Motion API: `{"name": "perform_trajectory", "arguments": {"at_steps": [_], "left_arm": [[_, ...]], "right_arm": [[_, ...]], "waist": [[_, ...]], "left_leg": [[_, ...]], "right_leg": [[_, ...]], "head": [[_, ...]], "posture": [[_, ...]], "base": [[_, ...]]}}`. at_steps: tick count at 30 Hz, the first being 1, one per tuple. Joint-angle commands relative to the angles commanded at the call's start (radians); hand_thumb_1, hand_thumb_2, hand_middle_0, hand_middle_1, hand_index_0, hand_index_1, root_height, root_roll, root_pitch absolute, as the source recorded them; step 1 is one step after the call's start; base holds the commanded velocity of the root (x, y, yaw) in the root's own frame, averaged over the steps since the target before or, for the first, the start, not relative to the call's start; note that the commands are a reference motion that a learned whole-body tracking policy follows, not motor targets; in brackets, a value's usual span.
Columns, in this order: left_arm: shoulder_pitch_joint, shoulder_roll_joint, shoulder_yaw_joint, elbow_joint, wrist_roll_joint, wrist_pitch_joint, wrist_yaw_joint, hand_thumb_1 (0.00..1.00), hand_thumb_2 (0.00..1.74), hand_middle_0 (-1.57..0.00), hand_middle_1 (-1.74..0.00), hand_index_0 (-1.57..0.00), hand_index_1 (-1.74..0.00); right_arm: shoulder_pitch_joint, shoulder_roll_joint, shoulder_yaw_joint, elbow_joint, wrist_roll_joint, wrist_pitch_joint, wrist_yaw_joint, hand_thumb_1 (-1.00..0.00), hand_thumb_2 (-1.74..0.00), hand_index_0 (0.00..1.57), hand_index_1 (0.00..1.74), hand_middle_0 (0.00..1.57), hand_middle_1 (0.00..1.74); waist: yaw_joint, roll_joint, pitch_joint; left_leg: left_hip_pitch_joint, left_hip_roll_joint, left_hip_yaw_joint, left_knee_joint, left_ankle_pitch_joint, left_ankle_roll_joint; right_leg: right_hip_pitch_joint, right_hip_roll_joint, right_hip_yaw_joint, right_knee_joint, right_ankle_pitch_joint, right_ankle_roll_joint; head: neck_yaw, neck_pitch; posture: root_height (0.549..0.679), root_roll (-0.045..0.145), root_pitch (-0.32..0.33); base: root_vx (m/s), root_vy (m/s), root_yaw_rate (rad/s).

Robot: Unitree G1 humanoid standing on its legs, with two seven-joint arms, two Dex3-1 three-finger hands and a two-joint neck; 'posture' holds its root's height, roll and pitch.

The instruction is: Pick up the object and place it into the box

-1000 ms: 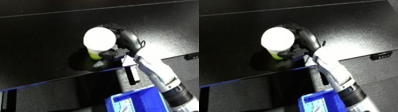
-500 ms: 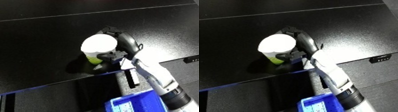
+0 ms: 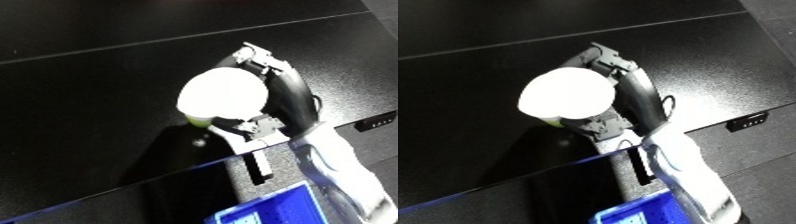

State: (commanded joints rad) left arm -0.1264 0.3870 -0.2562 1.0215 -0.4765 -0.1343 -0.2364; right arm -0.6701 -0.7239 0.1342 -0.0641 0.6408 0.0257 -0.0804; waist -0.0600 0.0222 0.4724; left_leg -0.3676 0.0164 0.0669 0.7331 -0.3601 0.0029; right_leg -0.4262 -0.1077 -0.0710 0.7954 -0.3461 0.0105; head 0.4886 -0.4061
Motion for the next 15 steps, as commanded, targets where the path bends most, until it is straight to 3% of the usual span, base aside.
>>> {"name": "perform_trajectory", "arguments": {"at_steps": [6,11,15], "left_arm": [[0.020,-0.022,0.032,0.031,-0.028,-0.041,-0.001,0.00,0.00,0.00,0.00,0.00,0.00],[0.036,-0.045,0.058,0.054,-0.043,-0.074,0.006,0.00,0.00,0.00,0.00,0.00,0.00],[0.049,-0.061,0.080,0.064,-0.057,-0.094,0.010,0.00,0.00,0.00,0.00,0.00,0.00]], "right_arm": [[0.175,-0.018,-0.141,-0.096,-0.005,-0.070,-0.059,-0.90,-1.57,1.41,1.57,1.41,1.57],[0.328,0.006,-0.250,-0.125,-0.024,-0.147,-0.121,-0.90,-1.57,1.41,1.57,1.41,1.57],[0.454,0.025,-0.322,-0.118,-0.033,-0.199,-0.130,-0.90,-1.57,1.41,1.57,1.41,1.57]], "waist": [[-0.056,-0.006,0.004],[-0.103,-0.011,0.013],[-0.141,-0.010,0.021]], "left_leg": [[0.013,0.018,0.034,-0.015,-0.006,-0.0004],[0.029,0.029,0.066,-0.024,-0.017,-0.0006],[0.050,0.036,0.092,-0.032,-0.027,0.0016]], "right_leg": [[-0.002,0.0174,0.025,-0.021,0.008,0.0033],[0.000,0.0290,0.044,-0.039,0.015,0.0063],[0.004,0.0394,0.060,-0.049,0.016,0.0060]], "head": [[0.029,0.031],[0.062,0.048],[0.076,0.038]], "posture": [[0.635,0.053,-0.005],[0.637,0.054,0.001],[0.638,0.055,0.001]], "base": [[-0.029,0.069,-0.214],[-0.021,0.063,-0.180],[-0.013,0.082,-0.202]]}}
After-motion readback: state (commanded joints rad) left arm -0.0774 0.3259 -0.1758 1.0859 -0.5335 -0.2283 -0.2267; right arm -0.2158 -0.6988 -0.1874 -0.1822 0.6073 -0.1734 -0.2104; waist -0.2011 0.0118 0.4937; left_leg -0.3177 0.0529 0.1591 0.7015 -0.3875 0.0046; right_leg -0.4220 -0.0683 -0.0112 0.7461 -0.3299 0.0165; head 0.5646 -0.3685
